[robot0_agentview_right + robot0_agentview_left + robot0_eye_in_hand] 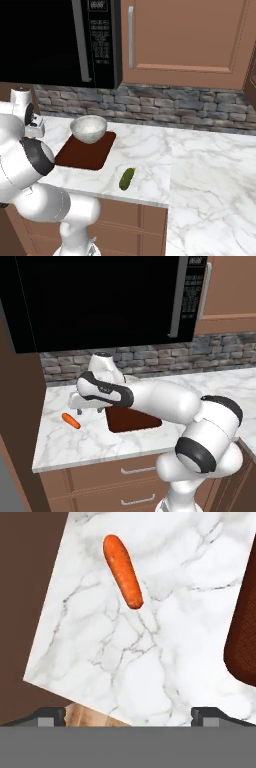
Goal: Place the two vegetables and bowl onto the tray for setting up a vegetable dip station.
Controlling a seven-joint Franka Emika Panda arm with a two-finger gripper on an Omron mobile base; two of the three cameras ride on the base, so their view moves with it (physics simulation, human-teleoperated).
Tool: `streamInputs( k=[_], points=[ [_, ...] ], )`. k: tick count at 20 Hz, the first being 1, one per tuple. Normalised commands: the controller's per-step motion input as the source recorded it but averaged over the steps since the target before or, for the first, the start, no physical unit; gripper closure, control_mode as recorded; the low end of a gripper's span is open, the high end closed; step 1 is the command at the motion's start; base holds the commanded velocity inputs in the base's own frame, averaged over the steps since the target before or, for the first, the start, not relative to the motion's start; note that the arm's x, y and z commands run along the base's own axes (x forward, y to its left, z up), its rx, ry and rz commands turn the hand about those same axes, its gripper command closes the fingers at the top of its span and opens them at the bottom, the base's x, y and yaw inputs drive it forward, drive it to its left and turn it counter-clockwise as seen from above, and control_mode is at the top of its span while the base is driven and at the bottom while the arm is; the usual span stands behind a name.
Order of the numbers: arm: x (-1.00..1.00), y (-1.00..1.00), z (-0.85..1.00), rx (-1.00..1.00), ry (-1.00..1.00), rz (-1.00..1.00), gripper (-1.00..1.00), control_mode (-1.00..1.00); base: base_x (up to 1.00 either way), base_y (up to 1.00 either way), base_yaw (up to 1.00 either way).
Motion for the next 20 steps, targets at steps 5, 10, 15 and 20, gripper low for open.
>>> streamInputs(
  k=[5, 10, 15, 20],
  points=[
    [0.02, 0.14, -0.1, -0.14, -0.13, 0.16, -1.0, -1.0, 0.0, 0.0, 0.0],
    [0.08, 0.13, -0.13, -0.08, -0.16, 0.13, -1.0, -1.0, 0.0, 0.0, 0.0],
    [0.07, 0.08, -0.19, -0.01, -0.18, 0.07, -1.0, -1.0, 0.0, 0.0, 0.0],
    [0.16, 0.06, -0.17, 0.0, -0.05, 0.04, -1.0, -1.0, 0.0, 0.0, 0.0]
  ],
)
